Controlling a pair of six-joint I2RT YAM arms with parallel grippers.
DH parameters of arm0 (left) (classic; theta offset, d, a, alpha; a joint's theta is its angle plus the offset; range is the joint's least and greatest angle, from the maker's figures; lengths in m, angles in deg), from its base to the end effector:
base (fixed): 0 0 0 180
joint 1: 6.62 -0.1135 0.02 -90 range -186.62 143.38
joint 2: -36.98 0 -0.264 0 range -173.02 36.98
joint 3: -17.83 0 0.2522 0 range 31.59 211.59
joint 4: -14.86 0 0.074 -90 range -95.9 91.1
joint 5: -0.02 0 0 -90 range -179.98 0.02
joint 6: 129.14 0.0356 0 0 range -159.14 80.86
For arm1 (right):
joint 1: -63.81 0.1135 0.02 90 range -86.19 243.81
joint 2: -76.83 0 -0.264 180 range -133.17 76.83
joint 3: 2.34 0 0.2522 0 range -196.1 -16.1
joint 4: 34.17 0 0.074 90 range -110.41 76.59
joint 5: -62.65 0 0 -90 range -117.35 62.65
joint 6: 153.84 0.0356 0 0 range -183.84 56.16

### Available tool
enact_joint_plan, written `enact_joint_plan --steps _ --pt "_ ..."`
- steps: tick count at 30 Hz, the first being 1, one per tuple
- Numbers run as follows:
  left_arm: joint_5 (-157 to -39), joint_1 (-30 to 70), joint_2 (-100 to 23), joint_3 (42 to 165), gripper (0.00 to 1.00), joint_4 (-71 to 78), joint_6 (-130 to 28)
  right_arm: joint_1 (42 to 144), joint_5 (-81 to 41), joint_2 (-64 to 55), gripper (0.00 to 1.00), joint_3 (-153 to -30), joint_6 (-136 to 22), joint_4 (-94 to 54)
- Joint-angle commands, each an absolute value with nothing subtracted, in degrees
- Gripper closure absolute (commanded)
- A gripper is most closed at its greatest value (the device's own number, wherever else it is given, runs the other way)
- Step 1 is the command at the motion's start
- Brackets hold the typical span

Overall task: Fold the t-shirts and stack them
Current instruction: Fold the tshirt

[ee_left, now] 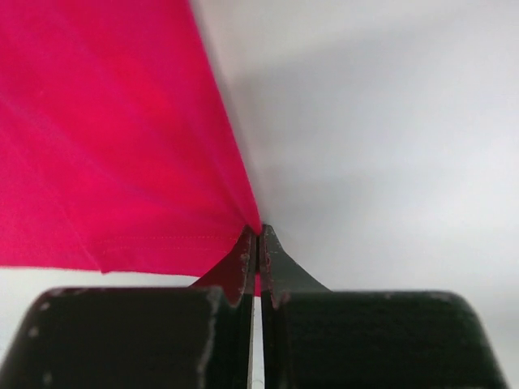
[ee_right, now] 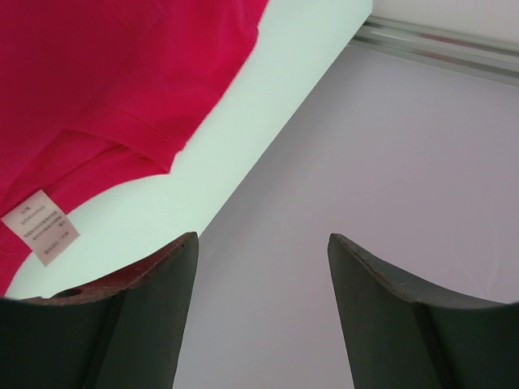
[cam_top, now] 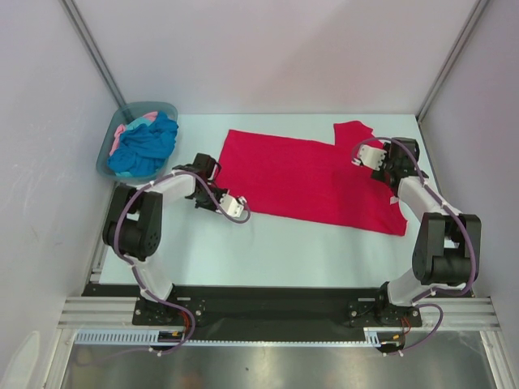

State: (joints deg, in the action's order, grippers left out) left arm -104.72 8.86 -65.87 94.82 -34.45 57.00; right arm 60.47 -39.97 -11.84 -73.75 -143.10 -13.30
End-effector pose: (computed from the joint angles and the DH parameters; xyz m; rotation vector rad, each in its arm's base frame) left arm 0.3189 -0.0977 0.1561 2.3251 1.5230 -0.0400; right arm 0.3392 -0.0276 0.2355 -1.3857 1.9877 -0.9776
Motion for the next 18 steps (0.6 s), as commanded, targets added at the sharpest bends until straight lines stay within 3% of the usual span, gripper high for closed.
enact_joint_plan --steps 1,18 --pt "-104.49 8.84 -61.99 95.58 0.99 -50.38 59.73 60.64 -39.3 -12.47 0.3 -77.01 -143.03 -15.49" --pt "-97.27 8.41 -60.67 90.39 1.0 -66.48 58.16 61.26 -36.05 -14.76 0.3 -79.56 -143.21 -14.7"
